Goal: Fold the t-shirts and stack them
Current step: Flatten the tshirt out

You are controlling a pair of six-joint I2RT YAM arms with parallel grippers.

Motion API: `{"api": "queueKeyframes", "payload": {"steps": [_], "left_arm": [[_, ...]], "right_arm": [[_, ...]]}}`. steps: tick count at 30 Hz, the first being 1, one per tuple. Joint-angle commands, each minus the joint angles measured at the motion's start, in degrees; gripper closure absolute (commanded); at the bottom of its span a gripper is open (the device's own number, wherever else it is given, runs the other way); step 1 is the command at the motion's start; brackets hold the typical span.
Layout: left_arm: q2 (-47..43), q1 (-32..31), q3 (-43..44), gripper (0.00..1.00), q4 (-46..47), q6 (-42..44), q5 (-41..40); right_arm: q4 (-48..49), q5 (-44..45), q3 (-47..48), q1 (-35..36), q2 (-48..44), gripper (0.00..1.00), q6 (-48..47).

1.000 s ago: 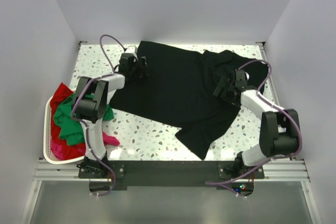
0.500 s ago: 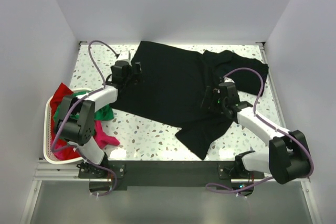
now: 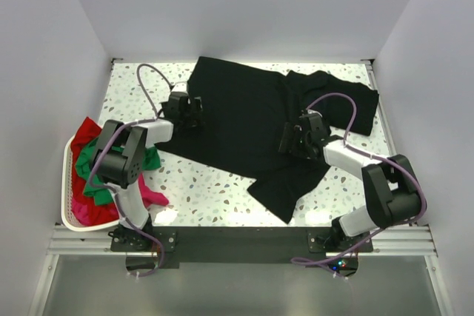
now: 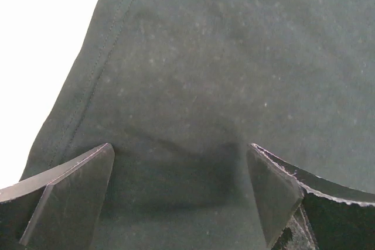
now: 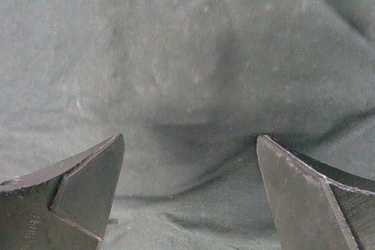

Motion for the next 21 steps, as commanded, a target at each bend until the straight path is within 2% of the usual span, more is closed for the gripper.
{"api": "queueKeyframes", "payload": {"steps": [1, 6, 16, 21], "left_arm": [[3.6, 0.2, 3.7, 0.00, 0.4, -1.0, -0.1], [7.6, 0.2, 7.8, 0.00, -0.1, -0.8, 0.9], [15.0, -0.7, 17.5, 0.00, -0.4, 0.2, 4.8], [18.5, -2.1, 23.0, 0.00, -1.0, 1.5, 6.0]], "right_arm": [[-1.5, 4.3, 3.6, -0.3, 4.7, 0.01, -0.8], [-3.5, 5.2, 6.4, -2.3, 9.1, 0.01, -0.1], [-5.6, 6.3, 8.4, -9.0, 8.8, 0.01, -0.5], [-6.4, 7.6, 10.2, -9.8, 9.4, 0.01, -0.4]]}}
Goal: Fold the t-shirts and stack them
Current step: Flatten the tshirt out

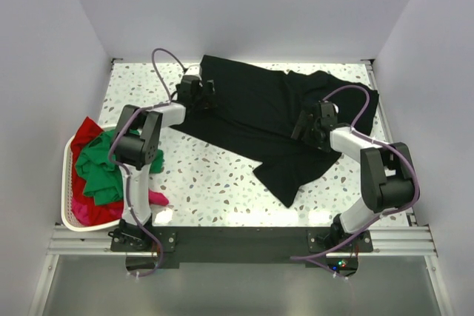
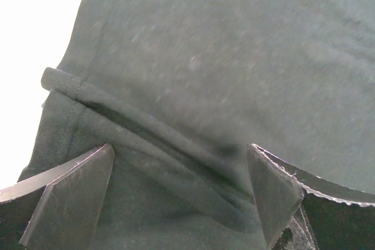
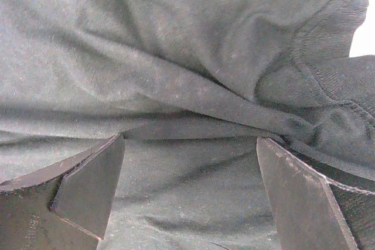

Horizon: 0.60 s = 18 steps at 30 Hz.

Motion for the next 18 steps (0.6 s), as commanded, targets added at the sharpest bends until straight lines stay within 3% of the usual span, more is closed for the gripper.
{"api": "queueKeyframes", "payload": {"steps": [1, 4, 9, 14, 18], "left_arm": [[3.2, -1.4, 3.5, 0.00, -2.4, 1.2, 2.3], [1.3, -1.5, 3.5, 0.00, -1.9, 1.6, 1.1], [-9.3, -1.5, -0.8, 0.00, -1.7, 3.3, -4.2], [-19.6, -0.1, -7.2, 0.00, -4.2, 5.4, -14.9], [-22.9, 4.8, -12.5, 0.02, -5.8, 2.9, -12.5]], "right_arm": [[-4.0, 3.6, 2.1, -0.6, 1.7, 0.01, -0.4], [-3.6, 2.9, 2.8, -0.6, 1.9, 0.01, -0.8], [-3.0, 1.9, 3.3, -0.7, 1.7, 0.01, -1.6], [-1.5, 0.7, 2.4, -0.6, 1.1, 0.01, -2.0], [-0.4, -0.3, 2.3, -0.7, 1.4, 0.01, -2.0]]}}
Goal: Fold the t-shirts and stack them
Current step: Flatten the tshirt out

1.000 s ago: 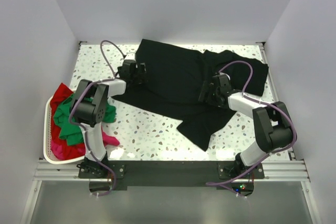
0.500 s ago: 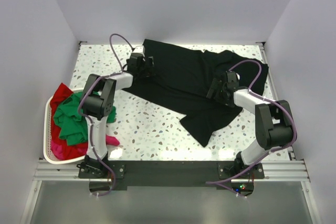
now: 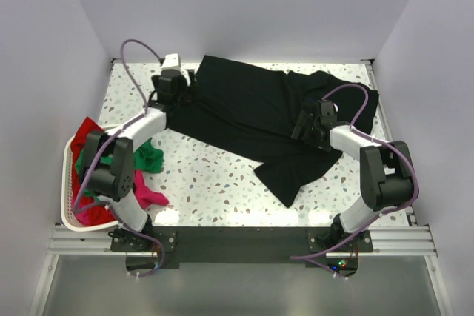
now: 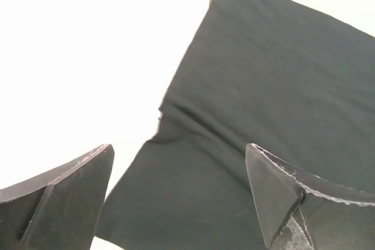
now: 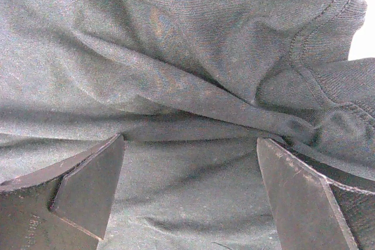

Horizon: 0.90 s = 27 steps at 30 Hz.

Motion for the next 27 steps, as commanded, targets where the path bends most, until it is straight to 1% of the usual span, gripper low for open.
{"api": "queueKeyframes", "payload": {"steps": [1, 4, 5, 6, 7, 8, 10, 11, 13, 14, 17, 27], "left_arm": [[-2.6, 5.2, -6.5, 0.03, -1.3, -1.2, -1.9], [-3.7, 7.3, -9.5, 0.09, -1.4, -2.0, -2.2], [-3.5, 7.6, -9.7, 0.13, -1.6, -2.0, -2.5], [-3.2, 7.8, -9.7, 0.14, -2.9, -2.1, -3.2], [-2.4, 7.9, -9.2, 0.15, -3.6, -2.2, -3.5], [-2.0, 7.9, -9.1, 0.20, -4.2, -2.3, -3.7], [-1.2, 8.0, -9.2, 0.24, -4.6, -2.6, -3.8], [-1.0, 8.0, -9.3, 0.28, -4.8, -2.7, -3.7], [-0.7, 8.0, -9.9, 0.30, -5.1, -2.9, -3.0], [-0.6, 7.9, -10.1, 0.34, -5.0, -2.9, -2.5], [-0.8, 8.0, -11.3, 0.37, -4.7, -3.1, -1.2], [-0.9, 8.0, -12.8, 0.38, -6.6, -4.0, -0.8]], "right_arm": [[1.6, -0.7, 0.6, -0.3, 0.3, 0.01, -0.9], [2.2, -1.7, 0.3, -0.3, 0.0, 0.02, -0.7], [2.3, -1.9, 0.2, -0.4, -0.2, 0.02, -0.7], [2.4, -2.1, 0.1, -0.4, -0.4, 0.02, -0.7], [2.6, -2.2, 0.0, -0.4, -0.6, 0.02, -0.6], [2.7, -2.3, -0.1, -0.4, -0.8, 0.02, -0.6], [3.1, -2.9, -0.3, -0.3, -1.0, 0.02, -0.6], [3.3, -3.0, -0.4, -0.3, -1.2, 0.02, -0.5], [3.7, -3.7, -0.7, -0.3, -1.5, 0.02, -0.4], [3.8, -3.9, -1.0, -0.3, -1.6, 0.02, -0.3], [4.4, -4.4, -1.3, -0.3, -1.7, 0.02, -0.3], [5.0, -5.2, -2.4, -0.2, -2.9, 0.02, 0.0]]}}
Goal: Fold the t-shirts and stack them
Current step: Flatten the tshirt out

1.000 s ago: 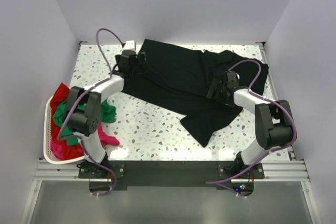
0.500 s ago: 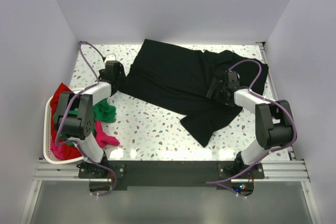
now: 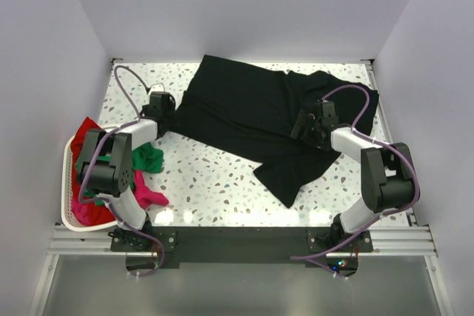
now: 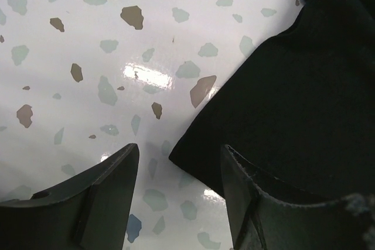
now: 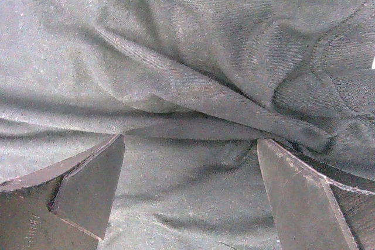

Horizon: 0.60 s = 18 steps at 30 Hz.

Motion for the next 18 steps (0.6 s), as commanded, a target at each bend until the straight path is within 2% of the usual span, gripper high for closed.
{"api": "queueKeyframes", "payload": {"steps": [1, 6, 10, 15, 18], "left_arm": [[-0.3, -0.1, -0.3, 0.39, -0.2, -1.4, 0.5], [0.8, 0.0, 0.8, 0.43, -0.8, -1.5, 0.4], [1.9, 0.1, 1.9, 0.50, -3.3, -1.2, 0.7], [2.8, 0.6, 2.6, 0.51, -3.9, -1.1, 1.5], [3.3, 0.6, 2.9, 0.57, -4.0, -0.7, 2.2]], "right_arm": [[1.8, -1.3, -1.0, 0.0, -2.4, 0.02, 0.0], [1.8, -1.4, -1.5, 0.0, -3.3, 0.02, 0.1], [1.9, -1.4, -1.6, 0.0, -3.7, 0.02, 0.1], [2.1, -1.7, -1.7, 0.0, -4.0, 0.02, 0.0], [2.3, -2.0, -1.8, 0.0, -3.9, 0.02, 0.1]]}}
